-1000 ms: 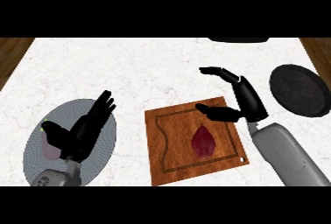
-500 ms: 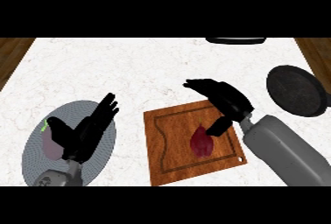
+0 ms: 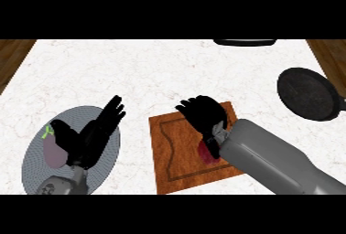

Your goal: Pick the pear from the cutting board and place it in the pan

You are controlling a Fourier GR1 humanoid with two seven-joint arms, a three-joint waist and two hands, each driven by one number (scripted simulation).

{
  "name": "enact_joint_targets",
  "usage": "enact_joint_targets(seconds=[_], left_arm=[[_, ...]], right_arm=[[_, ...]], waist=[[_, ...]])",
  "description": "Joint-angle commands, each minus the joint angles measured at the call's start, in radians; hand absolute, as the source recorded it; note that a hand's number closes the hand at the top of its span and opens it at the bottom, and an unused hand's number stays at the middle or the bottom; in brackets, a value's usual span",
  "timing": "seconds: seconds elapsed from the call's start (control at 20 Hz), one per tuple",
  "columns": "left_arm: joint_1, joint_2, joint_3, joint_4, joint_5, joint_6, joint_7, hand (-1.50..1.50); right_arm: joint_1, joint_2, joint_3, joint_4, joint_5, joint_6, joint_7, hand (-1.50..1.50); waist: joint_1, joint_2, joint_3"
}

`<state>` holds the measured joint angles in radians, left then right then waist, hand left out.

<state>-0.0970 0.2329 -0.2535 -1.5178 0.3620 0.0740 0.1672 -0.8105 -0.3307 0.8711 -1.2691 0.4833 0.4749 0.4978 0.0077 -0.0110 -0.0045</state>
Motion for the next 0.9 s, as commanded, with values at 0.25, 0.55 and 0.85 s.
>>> enact_joint_targets(seconds=[0.25, 0.55, 0.85], left_arm=[[-0.009, 0.012, 0.029, -0.057, 0.004, 0.0, 0.078, 0.0], [0.052, -0.013, 0.037, -0.054, -0.013, -0.031, 0.014, 0.0], [-0.037, -0.045, 0.04, -0.019, -0.048, -0.009, 0.053, 0.0]], right_arm=[[0.079, 0.187, 0.007, -0.05, -0.013, 0.255, 0.382, -1.5], [0.159, 0.202, -0.003, -0.152, 0.077, 0.281, 0.451, -1.5], [0.111, 0.187, -0.005, -0.061, 0.206, 0.279, 0.374, -1.5]], waist=[[-0.009, 0.008, 0.004], [-0.008, 0.008, 0.004], [-0.006, 0.011, 0.004]])
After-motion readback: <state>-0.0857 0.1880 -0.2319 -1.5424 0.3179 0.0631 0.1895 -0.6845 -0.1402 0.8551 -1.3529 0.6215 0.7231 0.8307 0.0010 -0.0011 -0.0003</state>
